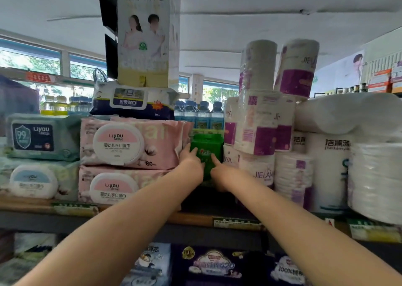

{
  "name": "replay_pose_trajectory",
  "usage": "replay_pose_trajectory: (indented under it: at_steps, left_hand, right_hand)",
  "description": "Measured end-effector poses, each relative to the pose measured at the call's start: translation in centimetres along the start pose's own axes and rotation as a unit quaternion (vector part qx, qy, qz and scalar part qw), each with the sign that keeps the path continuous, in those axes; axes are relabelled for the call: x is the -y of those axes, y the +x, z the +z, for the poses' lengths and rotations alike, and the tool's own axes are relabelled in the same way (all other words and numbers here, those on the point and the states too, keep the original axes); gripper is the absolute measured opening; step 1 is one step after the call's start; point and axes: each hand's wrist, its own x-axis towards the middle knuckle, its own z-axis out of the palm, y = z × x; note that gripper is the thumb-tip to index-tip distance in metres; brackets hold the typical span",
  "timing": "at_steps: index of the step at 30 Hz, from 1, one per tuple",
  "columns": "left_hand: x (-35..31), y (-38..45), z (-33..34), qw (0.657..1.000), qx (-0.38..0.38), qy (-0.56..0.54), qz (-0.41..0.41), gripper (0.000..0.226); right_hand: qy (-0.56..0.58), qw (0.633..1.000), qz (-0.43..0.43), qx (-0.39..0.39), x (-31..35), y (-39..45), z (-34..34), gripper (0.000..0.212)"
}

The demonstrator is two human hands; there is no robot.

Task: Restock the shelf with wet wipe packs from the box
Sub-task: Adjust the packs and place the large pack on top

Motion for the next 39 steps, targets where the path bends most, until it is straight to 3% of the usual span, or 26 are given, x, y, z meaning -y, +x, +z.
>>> replay_pose_trajectory:
  at_steps: [2, 5, 13, 19, 22, 27, 33, 36, 39]
  left_hand:
    - [0.7, -0.2, -0.1, 0.999, -0.045, -0.001, -0.013, 0.058]
    - [1.2, -0.8, -0.3, 0.997, -0.065, 0.006, -0.036, 0.058]
    - [0.8, 0.5, -0.7, 0.994, -0.067, -0.08, -0.033, 0.059]
    - [0.2, 0.5, -0.9, 0.989, 0.015, -0.145, -0.01, 0.058]
    - [0.4, 0.4, -1.2, 0.985, -0.012, -0.174, -0.009, 0.057]
    - [0.4, -1.3, -1.4, 0.992, -0.04, -0.118, 0.015, 0.049]
    - [1.3, -3.4, -0.1, 0.975, -0.201, -0.081, 0.052, 0.035]
    - [2.8, -4.9, -0.1, 0.942, -0.316, -0.105, 0.04, 0.031]
    - [5.0, -6.5, -1.2, 0.898, -0.403, -0.176, -0.01, 0.034]
  right_hand:
    - [0.008, 0.999, 0.03, 0.032, 0.4, 0.0, -0.6, 0.059]
    - [-0.007, 1.0, 0.004, 0.03, 0.0, 0.6, -1.3, 0.056]
    - [0.008, 1.0, -0.014, -0.018, -1.1, 1.2, -1.1, 0.045]
    - [0.005, 1.0, -0.012, 0.0, -0.3, 0.1, -1.1, 0.047]
    - [0.003, 1.0, 0.007, 0.006, 0.1, 0.2, -1.3, 0.053]
    - [0.01, 1.0, 0.012, 0.012, 0.0, -0.4, -1.6, 0.057]
    - [0.045, 0.999, 0.002, 0.013, -0.2, -2.4, -2.4, 0.052]
    - [0.116, 0.992, -0.002, -0.042, -0.9, -5.0, -4.2, 0.035]
    - [0.195, 0.972, 0.005, -0.128, -2.2, -7.1, -7.3, 0.035]
